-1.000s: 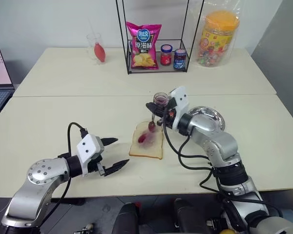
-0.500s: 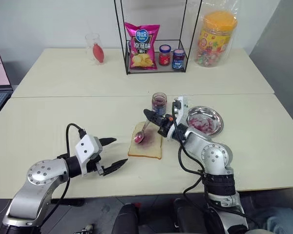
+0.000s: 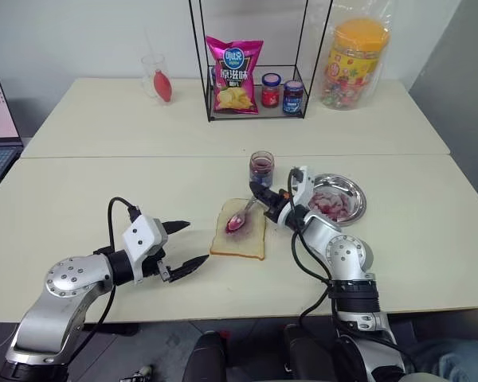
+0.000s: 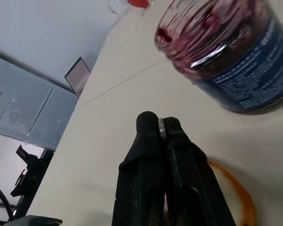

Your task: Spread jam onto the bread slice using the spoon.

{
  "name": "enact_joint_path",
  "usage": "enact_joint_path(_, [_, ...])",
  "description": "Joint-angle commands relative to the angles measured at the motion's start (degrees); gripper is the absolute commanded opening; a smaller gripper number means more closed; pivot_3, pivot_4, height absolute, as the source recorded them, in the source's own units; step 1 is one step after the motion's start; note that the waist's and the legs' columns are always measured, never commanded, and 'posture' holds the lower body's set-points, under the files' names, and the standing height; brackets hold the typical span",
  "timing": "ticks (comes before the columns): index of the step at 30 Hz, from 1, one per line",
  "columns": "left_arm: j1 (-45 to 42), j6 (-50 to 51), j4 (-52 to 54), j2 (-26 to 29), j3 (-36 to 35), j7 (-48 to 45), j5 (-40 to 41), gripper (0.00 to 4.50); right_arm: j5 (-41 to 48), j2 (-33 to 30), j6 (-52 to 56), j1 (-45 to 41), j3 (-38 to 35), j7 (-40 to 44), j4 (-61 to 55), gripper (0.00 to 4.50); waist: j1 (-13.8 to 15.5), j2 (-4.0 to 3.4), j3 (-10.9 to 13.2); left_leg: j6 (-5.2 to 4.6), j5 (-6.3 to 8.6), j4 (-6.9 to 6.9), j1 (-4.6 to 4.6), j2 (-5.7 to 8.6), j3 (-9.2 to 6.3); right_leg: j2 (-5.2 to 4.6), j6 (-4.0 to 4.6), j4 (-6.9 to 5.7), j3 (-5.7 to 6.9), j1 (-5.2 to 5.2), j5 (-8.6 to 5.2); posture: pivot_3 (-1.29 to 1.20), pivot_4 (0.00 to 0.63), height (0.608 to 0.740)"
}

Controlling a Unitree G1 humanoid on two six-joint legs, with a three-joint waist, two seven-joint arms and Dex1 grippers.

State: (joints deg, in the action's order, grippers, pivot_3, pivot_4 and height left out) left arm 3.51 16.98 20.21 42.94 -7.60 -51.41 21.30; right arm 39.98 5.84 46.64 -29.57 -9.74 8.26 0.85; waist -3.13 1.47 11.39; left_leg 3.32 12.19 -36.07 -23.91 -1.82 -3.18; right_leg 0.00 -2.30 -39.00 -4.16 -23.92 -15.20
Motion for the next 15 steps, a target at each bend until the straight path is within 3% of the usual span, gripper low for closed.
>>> enact_joint_path(1, [-1.1,-0.43,1.56,0.03,-0.16,0.16,0.2,4.5,2.65,-1.9,1.34,-0.6,-3.18,-1.9,-4.72,0.01,-0.02,0.01,0.0,0.0,0.0,-0.01,0.01,0.0,0.0,0.0,0.0,0.0,-0.01,0.02,0.0,0.0,0.15,0.74])
enact_joint_path(9, [-0.83,-1.64,0.44,-0.06,-0.49,-0.22,0.17,4.5,10.4,0.85,7.67,-1.94,-3.95,-6.17,-10.42,0.01,-0.54,0.0,0.0,-0.01,0.0,0.07,0.01,-0.06,0.0,0.05,0.1,-0.02,0.0,-0.06,0.02,0.0,0.15,0.74])
enact_joint_path(15, [-0.4,-2.31,0.26,0.15,-0.87,-0.7,0.25,4.5,7.91,4.64,5.67,-2.53,0.2,-5.71,-5.38,0.01,-0.67,0.02,-0.01,0.0,0.0,0.07,0.01,-0.1,0.0,0.09,0.09,-0.02,0.0,-0.05,0.01,0.0,0.15,0.74])
